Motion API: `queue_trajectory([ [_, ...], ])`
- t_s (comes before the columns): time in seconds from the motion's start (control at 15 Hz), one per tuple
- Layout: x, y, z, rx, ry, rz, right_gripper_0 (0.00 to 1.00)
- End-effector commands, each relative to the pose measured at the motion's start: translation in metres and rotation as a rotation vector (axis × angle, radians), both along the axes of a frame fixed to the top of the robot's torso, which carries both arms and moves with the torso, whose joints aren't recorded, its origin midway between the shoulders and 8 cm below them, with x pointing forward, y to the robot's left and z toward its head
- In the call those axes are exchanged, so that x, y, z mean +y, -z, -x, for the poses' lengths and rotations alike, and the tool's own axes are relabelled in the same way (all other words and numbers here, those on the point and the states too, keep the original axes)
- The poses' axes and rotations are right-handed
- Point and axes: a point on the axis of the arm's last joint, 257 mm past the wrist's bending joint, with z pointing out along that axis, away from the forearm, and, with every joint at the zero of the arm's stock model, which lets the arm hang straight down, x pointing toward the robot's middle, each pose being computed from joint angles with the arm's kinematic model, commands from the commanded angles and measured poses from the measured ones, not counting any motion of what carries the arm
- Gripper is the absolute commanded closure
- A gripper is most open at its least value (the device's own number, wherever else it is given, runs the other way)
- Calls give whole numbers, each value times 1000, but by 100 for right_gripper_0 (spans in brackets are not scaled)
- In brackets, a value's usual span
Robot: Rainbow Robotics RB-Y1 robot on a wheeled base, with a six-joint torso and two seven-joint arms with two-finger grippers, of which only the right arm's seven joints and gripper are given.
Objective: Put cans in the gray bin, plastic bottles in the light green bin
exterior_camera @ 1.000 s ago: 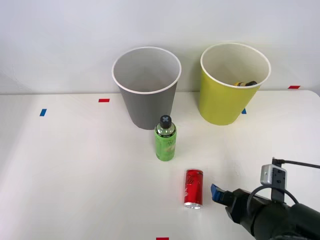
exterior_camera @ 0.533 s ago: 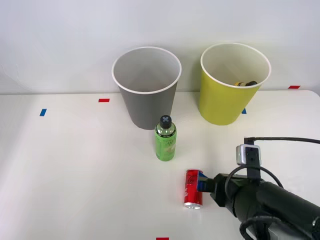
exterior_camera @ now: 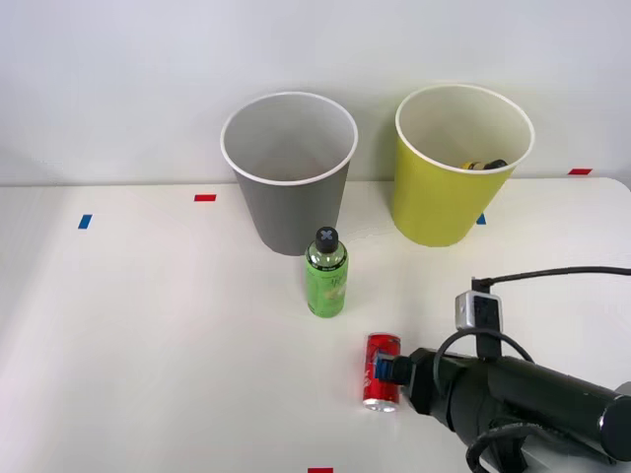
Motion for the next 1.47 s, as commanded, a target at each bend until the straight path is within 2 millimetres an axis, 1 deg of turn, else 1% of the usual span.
queue_trajectory([
  [0.07, 3, -2, -2, 2, -15, -5, 0],
  [0.4, 3, 12, -21, 34, -8, 6, 0],
  [0.6, 0, 15, -13, 123, 55, -3, 0],
  [0.73, 3, 15, -10, 156, 88, -45, 0],
  [0.93, 8, 13, -15, 155, 75, -55, 0],
  [1.13, 12, 26, -26, 165, 70, -50, 0],
  [1.2, 12, 25, -28, 159, 69, -44, 0],
  [1.47, 12, 29, -24, 176, 59, -41, 0],
])
